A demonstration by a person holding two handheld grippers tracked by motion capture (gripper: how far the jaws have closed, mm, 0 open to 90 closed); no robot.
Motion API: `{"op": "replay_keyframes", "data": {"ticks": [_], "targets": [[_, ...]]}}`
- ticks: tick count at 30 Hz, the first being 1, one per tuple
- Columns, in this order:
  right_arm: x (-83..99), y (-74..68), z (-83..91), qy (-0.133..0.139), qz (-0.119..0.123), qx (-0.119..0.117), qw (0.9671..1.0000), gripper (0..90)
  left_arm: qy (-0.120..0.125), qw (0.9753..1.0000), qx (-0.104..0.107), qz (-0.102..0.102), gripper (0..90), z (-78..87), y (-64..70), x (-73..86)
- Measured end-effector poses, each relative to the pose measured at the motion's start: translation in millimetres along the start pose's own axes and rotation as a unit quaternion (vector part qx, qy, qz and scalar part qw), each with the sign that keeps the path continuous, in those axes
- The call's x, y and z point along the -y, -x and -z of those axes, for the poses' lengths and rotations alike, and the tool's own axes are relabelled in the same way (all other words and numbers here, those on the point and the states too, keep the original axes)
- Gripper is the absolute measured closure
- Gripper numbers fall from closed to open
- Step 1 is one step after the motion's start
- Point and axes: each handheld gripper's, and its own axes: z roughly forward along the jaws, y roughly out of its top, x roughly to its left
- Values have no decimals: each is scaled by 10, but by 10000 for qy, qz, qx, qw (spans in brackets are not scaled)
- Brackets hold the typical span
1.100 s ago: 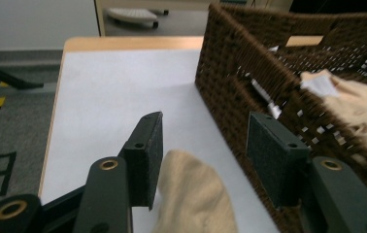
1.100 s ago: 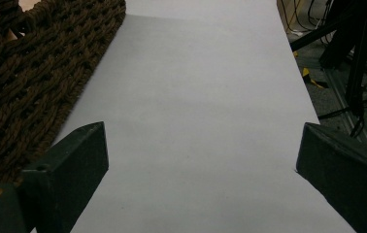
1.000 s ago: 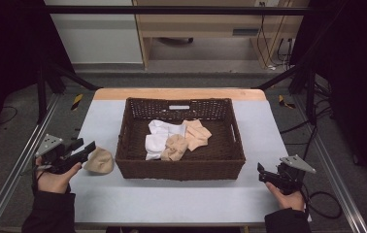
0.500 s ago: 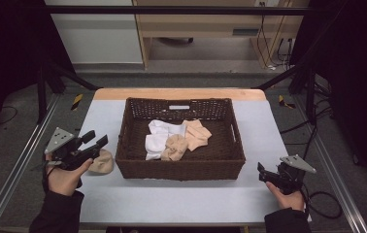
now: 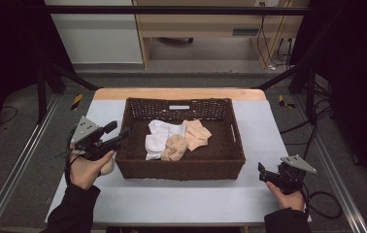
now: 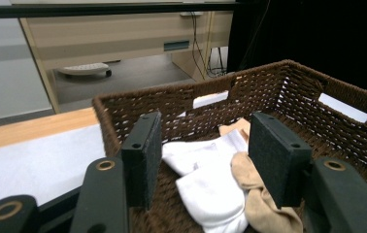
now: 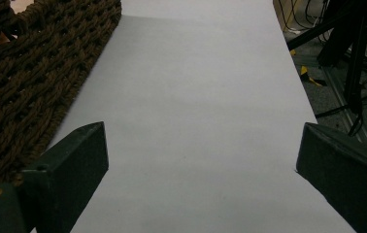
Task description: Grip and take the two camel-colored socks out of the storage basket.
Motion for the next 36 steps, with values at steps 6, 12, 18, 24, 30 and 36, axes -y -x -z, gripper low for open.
{"op": "replay_keyframes", "data": {"ticks": [6, 12, 18, 24, 30, 36], "targets": [[-2, 0, 4, 4, -41, -18, 10000, 50, 32, 9999, 97, -82, 460, -173, 94, -125], [-3, 1, 3, 8, -47, -26, 10000, 50, 25, 9999, 112, -125, 455, -382, 116, -224], [-3, 8, 1, 21, -33, -26, 10000, 49, -157, 9996, 137, -182, 451, -667, 121, -194], [-4, 5, -1, 15, -40, -34, 10000, 50, -274, 9990, 245, -241, 446, -840, 176, -150], [-5, 9, -3, 19, -39, -36, 10000, 49, -434, 9979, 315, -370, 442, -1031, 244, -83], [-5, 7, -7, 4, -51, -31, 10000, 49, -660, 9960, 389, -452, 441, -1192, 331, 9]]}}
